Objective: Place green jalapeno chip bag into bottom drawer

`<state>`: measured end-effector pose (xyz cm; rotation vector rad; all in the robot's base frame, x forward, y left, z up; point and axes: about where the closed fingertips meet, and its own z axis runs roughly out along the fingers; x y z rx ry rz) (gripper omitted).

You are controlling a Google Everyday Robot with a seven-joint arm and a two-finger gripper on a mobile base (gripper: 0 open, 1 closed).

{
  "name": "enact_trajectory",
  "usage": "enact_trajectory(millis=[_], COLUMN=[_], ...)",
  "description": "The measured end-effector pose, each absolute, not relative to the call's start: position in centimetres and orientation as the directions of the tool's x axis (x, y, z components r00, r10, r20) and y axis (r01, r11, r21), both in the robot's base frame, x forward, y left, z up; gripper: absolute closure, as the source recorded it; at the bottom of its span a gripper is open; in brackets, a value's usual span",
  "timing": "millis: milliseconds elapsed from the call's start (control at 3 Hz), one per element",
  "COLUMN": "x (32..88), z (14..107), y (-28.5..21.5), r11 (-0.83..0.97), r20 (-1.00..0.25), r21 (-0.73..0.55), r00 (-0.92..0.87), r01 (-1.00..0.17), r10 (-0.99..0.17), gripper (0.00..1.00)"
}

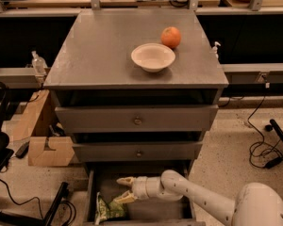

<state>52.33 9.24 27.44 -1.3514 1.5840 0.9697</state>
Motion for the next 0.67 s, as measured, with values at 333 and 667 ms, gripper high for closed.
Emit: enact_trajectory(millis=[333,667], x=[52.23,52.23], z=[27.42,27.42], y=[9.41,9.41], r11=[0.125,0.125], r20=[-0.929,-0.929], r21=[0.046,0.046], r00=[-0.088,-0.088], r01=[-0.991,-0.991], r10=[-0.358,-0.358], gripper=[0.00,0.00])
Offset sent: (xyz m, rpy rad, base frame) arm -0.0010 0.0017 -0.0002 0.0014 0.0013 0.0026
